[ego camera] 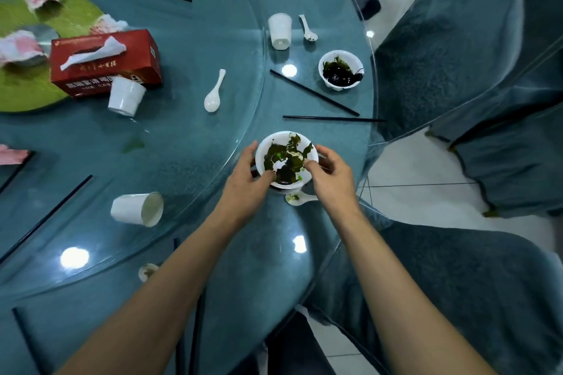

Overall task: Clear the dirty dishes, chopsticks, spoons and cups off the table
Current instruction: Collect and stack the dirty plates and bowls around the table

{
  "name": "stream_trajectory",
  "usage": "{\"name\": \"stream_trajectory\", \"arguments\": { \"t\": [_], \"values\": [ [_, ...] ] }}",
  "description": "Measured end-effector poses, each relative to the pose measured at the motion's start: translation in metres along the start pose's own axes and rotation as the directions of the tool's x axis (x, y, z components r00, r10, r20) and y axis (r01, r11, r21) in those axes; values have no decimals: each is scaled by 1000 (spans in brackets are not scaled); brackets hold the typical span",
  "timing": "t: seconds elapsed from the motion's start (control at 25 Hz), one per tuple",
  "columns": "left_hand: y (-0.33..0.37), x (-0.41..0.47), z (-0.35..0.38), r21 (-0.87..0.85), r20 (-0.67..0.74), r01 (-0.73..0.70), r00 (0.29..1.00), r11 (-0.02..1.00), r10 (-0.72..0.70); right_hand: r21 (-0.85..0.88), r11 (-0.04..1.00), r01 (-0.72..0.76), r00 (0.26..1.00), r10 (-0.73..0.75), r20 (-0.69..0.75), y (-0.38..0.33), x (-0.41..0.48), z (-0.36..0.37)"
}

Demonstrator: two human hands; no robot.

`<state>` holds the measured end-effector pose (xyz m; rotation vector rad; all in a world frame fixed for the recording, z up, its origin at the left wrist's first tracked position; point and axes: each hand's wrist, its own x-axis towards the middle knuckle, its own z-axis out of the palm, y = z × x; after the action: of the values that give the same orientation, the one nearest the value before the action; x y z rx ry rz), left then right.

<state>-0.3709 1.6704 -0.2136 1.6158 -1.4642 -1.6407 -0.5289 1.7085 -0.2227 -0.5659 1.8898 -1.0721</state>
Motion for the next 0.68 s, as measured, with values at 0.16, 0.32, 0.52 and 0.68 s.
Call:
{"name": "stream_trajectory", "arguments": {
  "t": [0.16, 0.32, 0.52, 0.68],
  "values": [
    [-2, -51, -2, -18, 26, -33, 999, 999, 34, 30, 999, 41, 999, -40, -16, 9, -49, -15],
    [-1, -105, 0, -34, 53, -83, 995, 996, 84, 78, 995, 58, 998, -56, -34, 21, -99, -32],
    [-11, -158, 8, 12, 95, -101, 990, 995, 100, 106, 988, 116, 991, -108, -79, 41, -157, -60],
    [-9, -196, 26, 48, 125, -154, 981, 987, 147, 138, 982, 130, 986, -113, -127, 55, -190, -86]
  ]
}}
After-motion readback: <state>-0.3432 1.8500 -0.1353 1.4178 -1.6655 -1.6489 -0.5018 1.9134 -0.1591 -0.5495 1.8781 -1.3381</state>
